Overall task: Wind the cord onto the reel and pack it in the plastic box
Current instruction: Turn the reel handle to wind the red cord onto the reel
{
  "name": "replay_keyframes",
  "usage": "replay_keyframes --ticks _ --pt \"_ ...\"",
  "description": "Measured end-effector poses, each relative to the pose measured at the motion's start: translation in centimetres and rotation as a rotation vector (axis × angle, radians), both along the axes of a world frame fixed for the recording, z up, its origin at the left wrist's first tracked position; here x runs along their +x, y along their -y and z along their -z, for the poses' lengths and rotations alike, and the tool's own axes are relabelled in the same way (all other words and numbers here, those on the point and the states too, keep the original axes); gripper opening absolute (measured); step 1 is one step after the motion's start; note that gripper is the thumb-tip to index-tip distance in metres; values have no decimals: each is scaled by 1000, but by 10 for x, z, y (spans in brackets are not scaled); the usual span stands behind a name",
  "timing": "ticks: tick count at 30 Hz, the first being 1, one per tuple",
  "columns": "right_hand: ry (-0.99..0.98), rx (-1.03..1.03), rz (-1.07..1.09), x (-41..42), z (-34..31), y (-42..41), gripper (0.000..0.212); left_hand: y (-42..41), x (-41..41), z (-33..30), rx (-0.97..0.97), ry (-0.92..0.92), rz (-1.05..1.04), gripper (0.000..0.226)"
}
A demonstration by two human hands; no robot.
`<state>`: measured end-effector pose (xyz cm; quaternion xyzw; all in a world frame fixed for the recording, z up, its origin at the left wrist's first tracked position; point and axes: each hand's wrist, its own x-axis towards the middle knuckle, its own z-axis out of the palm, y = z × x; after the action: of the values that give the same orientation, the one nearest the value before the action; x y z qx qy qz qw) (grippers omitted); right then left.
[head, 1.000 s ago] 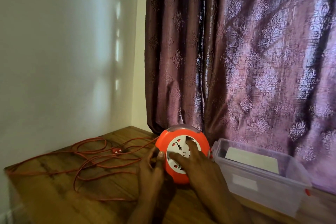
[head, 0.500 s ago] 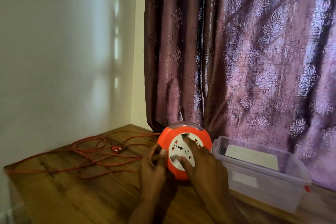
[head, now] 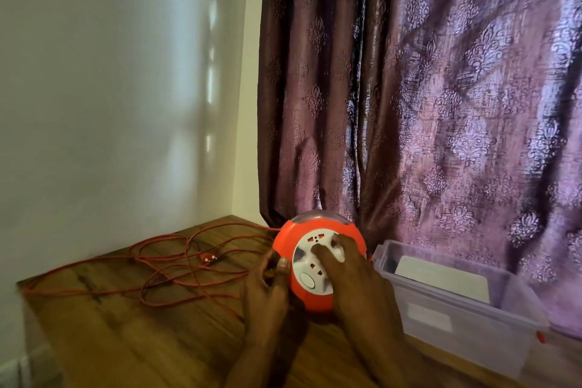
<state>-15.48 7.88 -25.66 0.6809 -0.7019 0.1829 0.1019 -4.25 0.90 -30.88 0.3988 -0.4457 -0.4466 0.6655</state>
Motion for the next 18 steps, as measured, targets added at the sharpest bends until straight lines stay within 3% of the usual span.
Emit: replay_keyframes --ticks 2,9,12,18 --pt "-51 47 -38 1 -2 0 60 1 0 0 14 -11 1 23" --pt "-73 26 19 -1 3 -4 66 0 2 -1 -45 19 45 26" --pt "3 -62 69 -1 6 -1 61 0 2 0 -48 21 60 42" --pt "225 -166 212 0 14 6 62 -3 0 0 -73 26 69 41"
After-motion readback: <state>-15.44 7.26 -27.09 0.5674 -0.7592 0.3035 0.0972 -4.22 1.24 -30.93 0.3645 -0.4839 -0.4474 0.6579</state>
